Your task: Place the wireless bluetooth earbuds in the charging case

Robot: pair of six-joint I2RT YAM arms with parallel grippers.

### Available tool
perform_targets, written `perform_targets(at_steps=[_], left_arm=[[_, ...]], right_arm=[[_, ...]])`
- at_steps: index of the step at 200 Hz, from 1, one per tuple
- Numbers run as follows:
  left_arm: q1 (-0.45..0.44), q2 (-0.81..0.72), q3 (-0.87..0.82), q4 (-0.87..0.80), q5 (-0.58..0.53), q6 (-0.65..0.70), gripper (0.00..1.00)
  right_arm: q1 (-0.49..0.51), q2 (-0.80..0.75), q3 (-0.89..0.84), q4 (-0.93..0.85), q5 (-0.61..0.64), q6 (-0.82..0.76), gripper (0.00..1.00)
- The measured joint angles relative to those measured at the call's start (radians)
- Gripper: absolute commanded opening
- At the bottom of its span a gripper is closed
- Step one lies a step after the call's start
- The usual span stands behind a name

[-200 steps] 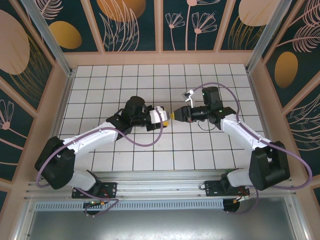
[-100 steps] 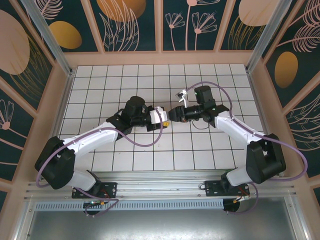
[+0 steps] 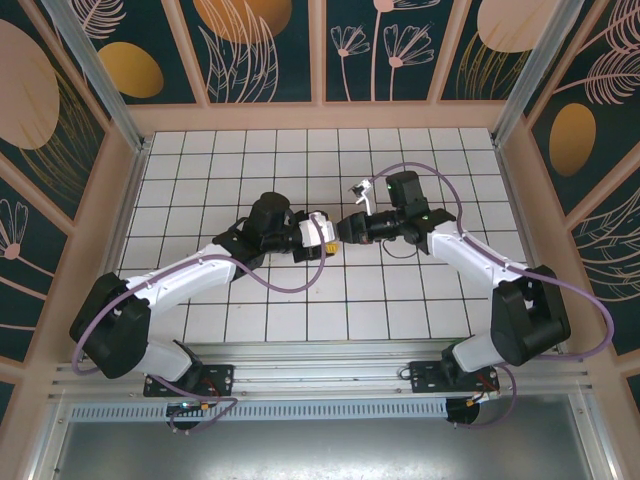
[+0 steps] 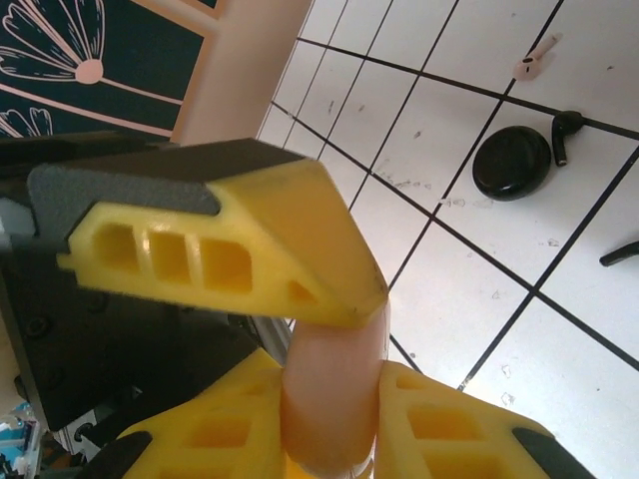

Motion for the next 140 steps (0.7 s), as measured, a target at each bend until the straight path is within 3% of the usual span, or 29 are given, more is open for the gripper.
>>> perform_targets(at_steps=[10,64,140], left_arm=[[-0.001,0.0,0.007,-0.008,0.002,-0.01,0.74],[-0.006,-0.012,0.022,-0.032,0.01,-0.016,0.79],[-0.006,-0.038,0.11,-0.138,0.043,0.014,0.66]], right_arm=[[0.002,-0.007,0.0,-0.005,0.021,-0.019,0.22],[-0.022,-0.12,-0.033,-0.023,0.102,-0.161,0.21],[-0.062,-0.188,-0.04,-0.158,0.187,-0.597,0.19]])
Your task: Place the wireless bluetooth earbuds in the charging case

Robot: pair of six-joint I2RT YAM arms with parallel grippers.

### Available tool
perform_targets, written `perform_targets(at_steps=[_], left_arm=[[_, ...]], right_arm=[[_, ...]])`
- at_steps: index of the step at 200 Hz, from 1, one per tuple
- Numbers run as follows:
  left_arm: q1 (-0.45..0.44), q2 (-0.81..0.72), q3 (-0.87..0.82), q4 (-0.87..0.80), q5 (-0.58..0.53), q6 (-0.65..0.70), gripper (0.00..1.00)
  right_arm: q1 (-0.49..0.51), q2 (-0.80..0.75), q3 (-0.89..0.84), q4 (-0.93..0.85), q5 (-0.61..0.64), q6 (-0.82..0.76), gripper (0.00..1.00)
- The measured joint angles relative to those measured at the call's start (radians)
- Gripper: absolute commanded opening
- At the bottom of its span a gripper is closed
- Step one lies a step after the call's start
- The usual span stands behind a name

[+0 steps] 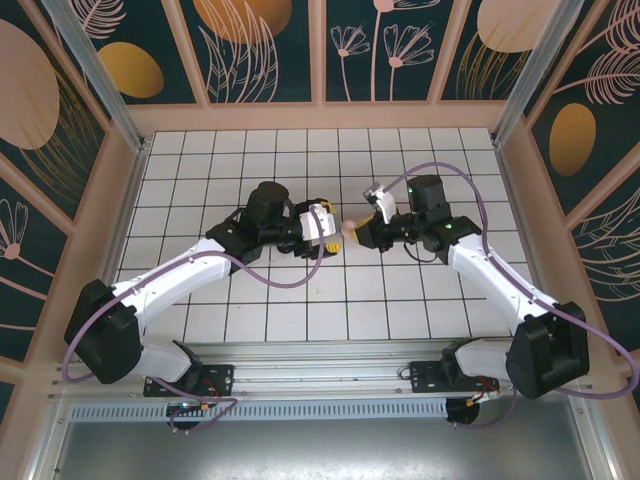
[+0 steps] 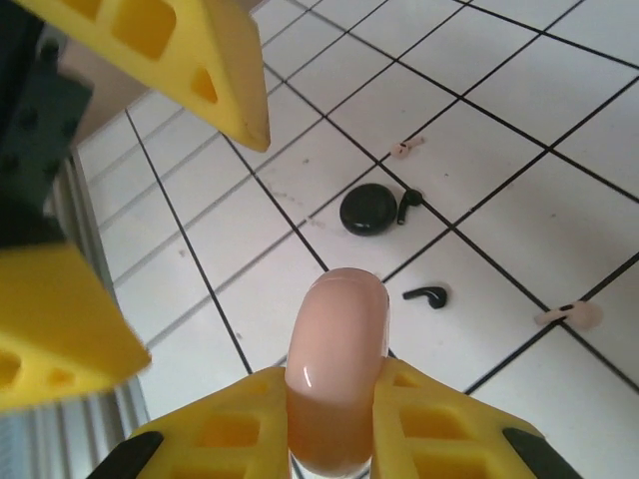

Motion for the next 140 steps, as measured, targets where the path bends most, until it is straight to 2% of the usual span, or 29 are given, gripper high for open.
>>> perform_targets(at_steps=[9,32,66,111,140], left_arm=[[0.0,-0.002,0.002,-0.008,0.005,0.007,0.65],[0.0,-0.002,0.009,-0.05,0.025,0.061,0.56],[0.0,-0.002,0.037,-0.138,0.068,0.171,0.55],[0.0,0.013,0.048,-0.176,0.092,0.224,0.56],[0.0,0.026,0.048,-0.183,0.099,0.233,0.53]], right_arm=[[0.0,-0.005,0.0,-0.02,0.0,-0.068,0.19],[0.0,-0.028,-0.008,-0.052,-0.008,-0.247,0.18],[0.0,-0.072,-0.016,-0.085,-0.033,-0.475,0.16],[0.015,-0.08,-0.019,-0.089,-0.058,-0.629,0.15],[0.021,-0.097,-0.024,-0.089,-0.087,-0.681,0.15]])
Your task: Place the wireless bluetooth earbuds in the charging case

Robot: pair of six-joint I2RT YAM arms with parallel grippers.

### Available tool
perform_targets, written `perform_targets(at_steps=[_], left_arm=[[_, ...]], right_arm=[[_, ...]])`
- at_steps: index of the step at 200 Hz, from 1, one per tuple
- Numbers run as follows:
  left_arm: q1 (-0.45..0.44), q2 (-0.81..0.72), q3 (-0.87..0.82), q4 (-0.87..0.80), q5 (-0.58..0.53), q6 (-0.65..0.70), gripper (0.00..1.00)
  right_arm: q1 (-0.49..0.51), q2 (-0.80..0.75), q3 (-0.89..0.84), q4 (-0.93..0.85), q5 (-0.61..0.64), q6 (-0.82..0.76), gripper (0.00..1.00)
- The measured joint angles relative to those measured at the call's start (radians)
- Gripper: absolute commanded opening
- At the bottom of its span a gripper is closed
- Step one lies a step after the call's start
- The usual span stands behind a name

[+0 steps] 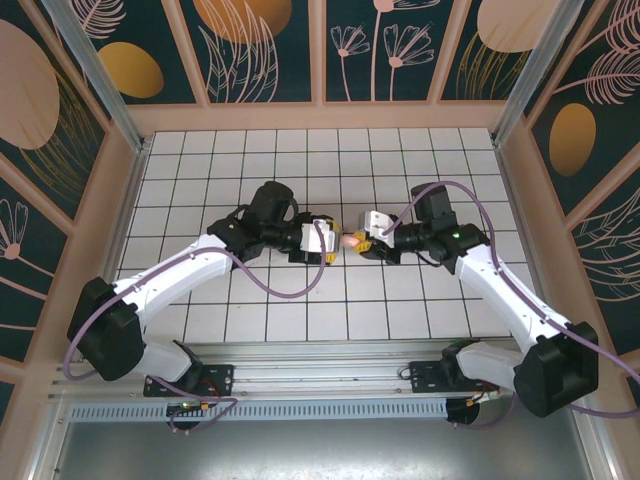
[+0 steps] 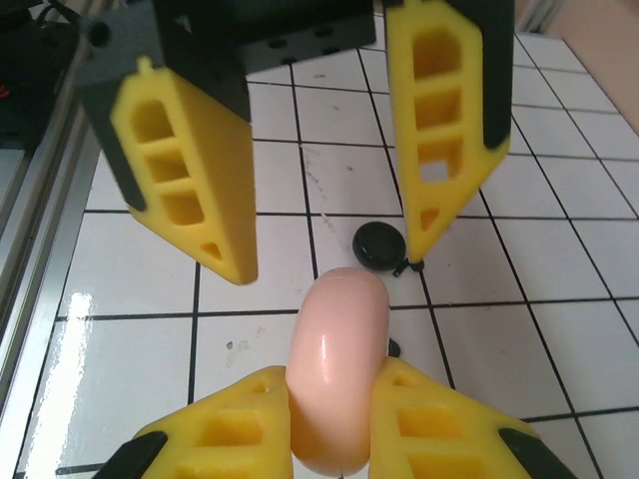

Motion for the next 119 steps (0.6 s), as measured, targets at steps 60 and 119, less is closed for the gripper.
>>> perform_targets(at_steps=[60,119], left_arm=[[0.0,0.019,0.008,-0.002,0.009,0.003,0.48],[0.0,0.021,0.014,-0.005,0.039,0.007,0.34]], right_arm=[[0.023,-0.005,0.0,0.007,-0.037,-0.034,0.14],[0.037,0.001,0.0,0.02,-0.056,-0.045,0.13]])
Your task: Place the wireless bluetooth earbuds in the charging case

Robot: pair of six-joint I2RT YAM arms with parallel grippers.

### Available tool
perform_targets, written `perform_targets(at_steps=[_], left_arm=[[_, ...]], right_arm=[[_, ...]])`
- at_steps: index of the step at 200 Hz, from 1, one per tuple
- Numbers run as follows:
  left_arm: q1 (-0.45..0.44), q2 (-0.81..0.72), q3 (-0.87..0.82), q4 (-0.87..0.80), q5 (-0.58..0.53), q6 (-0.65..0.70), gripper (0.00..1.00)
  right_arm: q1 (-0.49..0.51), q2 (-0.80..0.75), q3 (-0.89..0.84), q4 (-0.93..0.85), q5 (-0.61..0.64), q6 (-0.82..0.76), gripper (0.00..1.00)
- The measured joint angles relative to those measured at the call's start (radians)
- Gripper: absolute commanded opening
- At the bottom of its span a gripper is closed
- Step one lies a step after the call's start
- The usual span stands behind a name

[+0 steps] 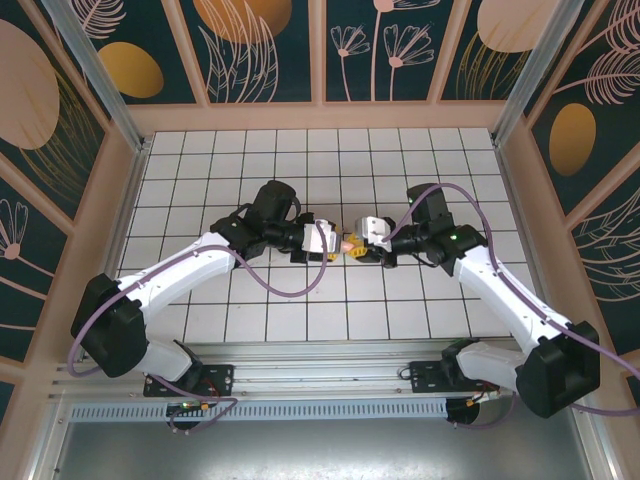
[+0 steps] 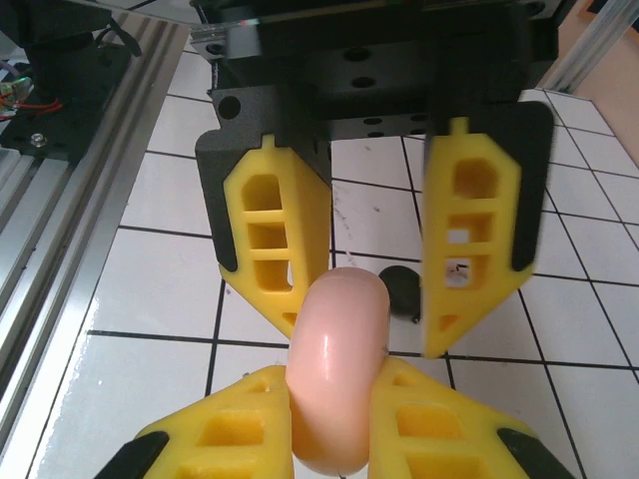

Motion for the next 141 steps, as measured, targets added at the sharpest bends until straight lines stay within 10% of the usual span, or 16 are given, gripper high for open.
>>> perform_targets(at_steps=[81,141], left_arm=[[0.002,0.0,0.001,-0.006,0.013,-0.005,0.11],[0.0,0.01,0.0,0.015,0.045,-0.074,0.06]], right_arm=[[0.0,0.01,0.0,0.017,0.002,0.003,0.16],[-0.006,-0.045,-0.063,0.099,0.017,0.084,0.45]])
